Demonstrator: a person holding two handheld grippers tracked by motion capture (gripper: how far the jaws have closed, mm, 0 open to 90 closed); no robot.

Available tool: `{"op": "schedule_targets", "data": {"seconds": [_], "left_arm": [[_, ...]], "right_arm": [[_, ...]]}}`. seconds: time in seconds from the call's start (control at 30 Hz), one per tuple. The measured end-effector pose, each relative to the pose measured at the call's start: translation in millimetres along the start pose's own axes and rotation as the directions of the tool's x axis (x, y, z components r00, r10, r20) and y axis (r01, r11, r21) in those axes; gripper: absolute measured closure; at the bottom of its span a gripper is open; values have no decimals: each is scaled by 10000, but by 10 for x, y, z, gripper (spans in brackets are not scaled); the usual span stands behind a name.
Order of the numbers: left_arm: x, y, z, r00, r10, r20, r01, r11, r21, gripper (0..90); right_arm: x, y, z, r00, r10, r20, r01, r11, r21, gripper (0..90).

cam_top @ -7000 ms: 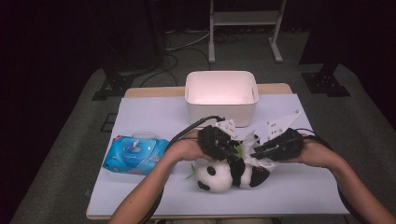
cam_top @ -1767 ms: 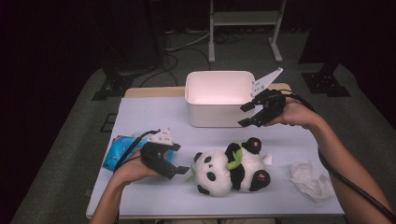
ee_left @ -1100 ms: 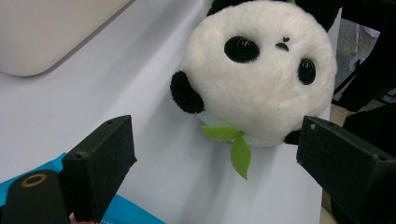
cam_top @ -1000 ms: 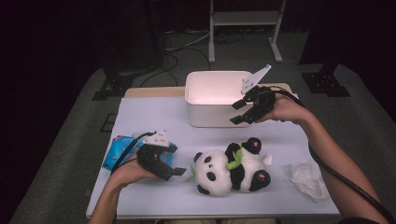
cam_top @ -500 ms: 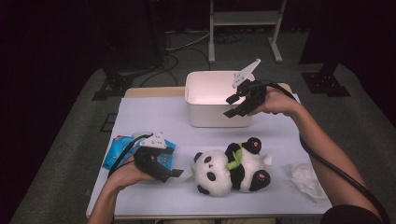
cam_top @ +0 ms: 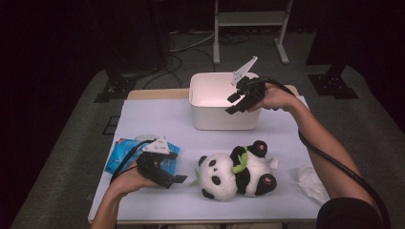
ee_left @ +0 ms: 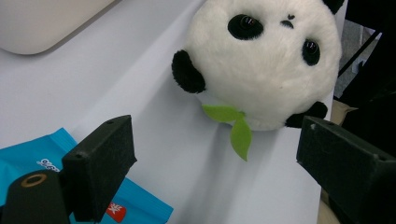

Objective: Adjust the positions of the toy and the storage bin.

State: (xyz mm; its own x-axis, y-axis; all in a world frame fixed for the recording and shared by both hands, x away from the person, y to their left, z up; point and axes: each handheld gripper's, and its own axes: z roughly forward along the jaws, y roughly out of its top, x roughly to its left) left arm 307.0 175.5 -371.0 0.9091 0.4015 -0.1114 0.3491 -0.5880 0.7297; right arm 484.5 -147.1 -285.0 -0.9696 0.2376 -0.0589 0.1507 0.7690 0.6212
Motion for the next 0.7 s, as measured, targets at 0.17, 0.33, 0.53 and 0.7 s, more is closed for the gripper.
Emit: {"op": "schedule_targets", "data": {"seconds": [0.17, 0.33, 0.53, 0.7], "left_arm": [[9, -33, -7, 10000, -71, -7, 71, 9999, 106, 108], [15, -46, -7, 9999, -109, -10, 109, 9999, 111, 108], [12, -61, -11, 9999, -112, -9, 112, 9999, 126, 108], [9, -69, -21, 9999, -126, -19, 126, 9999, 114, 108]], "right_arm": [[-62, -9, 77, 10000, -81, 29, 80, 9999, 93, 491], [-100, -12, 134, 10000, -78, 46, 77, 9998, 194, 514], [-124, -16, 221, 10000, -92, 37, 91, 9994, 345, 541], [-137, -20, 260, 10000, -97, 23, 96, 9992, 385, 586]]}}
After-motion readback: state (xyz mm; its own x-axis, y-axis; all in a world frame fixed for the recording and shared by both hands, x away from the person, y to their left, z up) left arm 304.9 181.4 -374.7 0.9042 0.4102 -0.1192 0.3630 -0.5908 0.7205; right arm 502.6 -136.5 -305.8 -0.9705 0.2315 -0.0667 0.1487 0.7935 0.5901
